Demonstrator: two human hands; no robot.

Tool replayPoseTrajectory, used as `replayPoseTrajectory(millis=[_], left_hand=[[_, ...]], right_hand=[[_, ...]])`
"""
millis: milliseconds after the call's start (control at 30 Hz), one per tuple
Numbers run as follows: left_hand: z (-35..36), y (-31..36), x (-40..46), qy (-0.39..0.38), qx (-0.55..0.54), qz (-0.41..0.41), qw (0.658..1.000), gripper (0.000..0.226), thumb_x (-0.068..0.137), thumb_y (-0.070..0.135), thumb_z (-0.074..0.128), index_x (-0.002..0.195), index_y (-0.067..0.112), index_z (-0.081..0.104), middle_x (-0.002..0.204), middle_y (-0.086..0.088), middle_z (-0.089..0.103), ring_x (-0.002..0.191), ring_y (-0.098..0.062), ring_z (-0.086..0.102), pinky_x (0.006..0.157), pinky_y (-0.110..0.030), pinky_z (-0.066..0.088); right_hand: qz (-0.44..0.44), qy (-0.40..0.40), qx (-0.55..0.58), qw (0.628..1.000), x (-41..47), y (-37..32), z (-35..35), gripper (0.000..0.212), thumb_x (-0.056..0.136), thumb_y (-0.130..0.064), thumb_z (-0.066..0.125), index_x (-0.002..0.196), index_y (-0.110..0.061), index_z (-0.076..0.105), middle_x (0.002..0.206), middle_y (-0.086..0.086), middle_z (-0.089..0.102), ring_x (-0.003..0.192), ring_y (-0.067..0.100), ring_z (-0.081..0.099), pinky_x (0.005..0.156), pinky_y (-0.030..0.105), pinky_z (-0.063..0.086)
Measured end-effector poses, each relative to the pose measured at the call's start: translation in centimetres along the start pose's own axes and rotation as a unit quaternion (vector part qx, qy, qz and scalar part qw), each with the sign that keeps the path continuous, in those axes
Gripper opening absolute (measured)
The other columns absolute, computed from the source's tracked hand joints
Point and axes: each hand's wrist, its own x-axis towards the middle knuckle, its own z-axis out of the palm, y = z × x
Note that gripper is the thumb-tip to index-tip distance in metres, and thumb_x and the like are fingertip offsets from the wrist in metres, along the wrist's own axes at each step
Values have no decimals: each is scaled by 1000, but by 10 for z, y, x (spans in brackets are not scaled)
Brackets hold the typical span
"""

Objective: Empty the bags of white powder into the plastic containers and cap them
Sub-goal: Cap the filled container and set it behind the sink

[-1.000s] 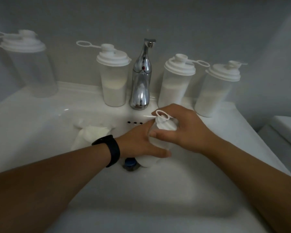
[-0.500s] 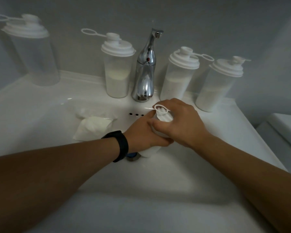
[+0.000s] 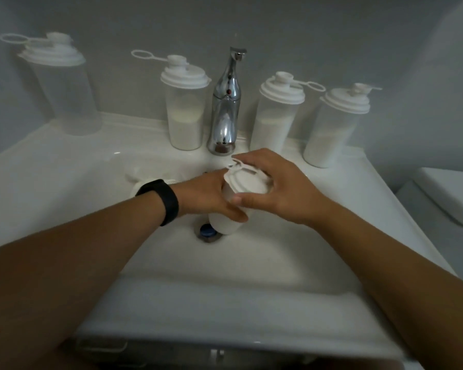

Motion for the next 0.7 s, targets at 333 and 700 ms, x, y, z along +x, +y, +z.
replayPoseTrajectory(millis=[333, 700], left_hand=[[33, 1, 14, 142, -3, 61, 988, 81, 66, 37, 95, 132, 33, 48, 120, 20, 67, 111, 1, 64, 101, -33, 54], [27, 19, 0, 103, 43, 38, 993, 70, 69, 35, 93, 128, 39, 55, 115, 24, 70, 106, 6, 64, 98, -31, 55]], right_hand=[[75, 76, -109, 988, 4, -1, 12, 86, 81, -65, 70, 155, -36, 37, 145, -9, 56, 128, 12, 55, 108, 35, 45], [108, 40, -26, 993, -5, -12, 3, 114, 75, -66, 77, 163, -38, 8, 152, -10, 49, 137, 10, 46, 104, 20, 34]])
